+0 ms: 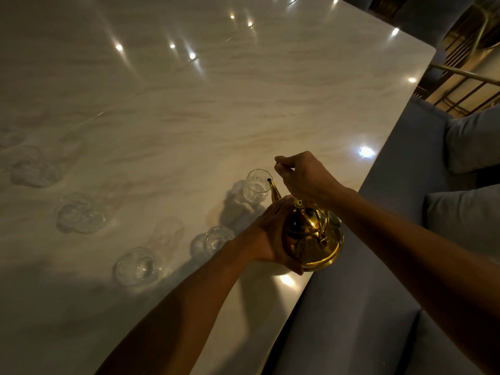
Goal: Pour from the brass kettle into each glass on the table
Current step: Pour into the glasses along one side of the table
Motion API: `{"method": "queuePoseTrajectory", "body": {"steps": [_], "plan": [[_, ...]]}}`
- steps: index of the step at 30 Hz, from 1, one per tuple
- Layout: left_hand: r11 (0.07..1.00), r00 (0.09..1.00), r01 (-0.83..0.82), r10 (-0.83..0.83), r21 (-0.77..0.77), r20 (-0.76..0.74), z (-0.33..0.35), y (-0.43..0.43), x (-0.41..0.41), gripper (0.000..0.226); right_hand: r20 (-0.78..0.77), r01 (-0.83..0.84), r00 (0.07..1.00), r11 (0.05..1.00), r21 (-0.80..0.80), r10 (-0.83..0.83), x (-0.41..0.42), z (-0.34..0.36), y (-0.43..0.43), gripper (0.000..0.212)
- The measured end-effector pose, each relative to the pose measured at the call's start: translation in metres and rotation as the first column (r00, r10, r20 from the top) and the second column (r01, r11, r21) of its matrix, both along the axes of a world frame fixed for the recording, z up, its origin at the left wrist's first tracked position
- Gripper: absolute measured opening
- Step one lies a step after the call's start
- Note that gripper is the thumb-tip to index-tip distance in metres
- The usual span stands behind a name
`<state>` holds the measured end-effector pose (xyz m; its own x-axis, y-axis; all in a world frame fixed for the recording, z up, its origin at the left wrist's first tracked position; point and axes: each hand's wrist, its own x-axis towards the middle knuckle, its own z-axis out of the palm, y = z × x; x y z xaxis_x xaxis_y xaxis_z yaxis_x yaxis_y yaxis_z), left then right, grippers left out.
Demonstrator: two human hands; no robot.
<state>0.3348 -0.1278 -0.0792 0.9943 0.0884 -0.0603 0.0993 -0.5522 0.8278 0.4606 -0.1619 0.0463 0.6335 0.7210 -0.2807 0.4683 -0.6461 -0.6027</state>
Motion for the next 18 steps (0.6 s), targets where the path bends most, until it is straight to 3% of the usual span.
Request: {"method": "queuePoseTrajectory", "body": {"steps": [18], "plan": [[0.999, 1.000, -0.014, 0.013, -0.033, -0.016, 0.0086, -0.0084, -0.0010, 0.132, -0.029, 0.013, 0.999, 0.999, -0.046, -0.014, -0.0043, 0.0096, -0.0013, 0.039]]}}
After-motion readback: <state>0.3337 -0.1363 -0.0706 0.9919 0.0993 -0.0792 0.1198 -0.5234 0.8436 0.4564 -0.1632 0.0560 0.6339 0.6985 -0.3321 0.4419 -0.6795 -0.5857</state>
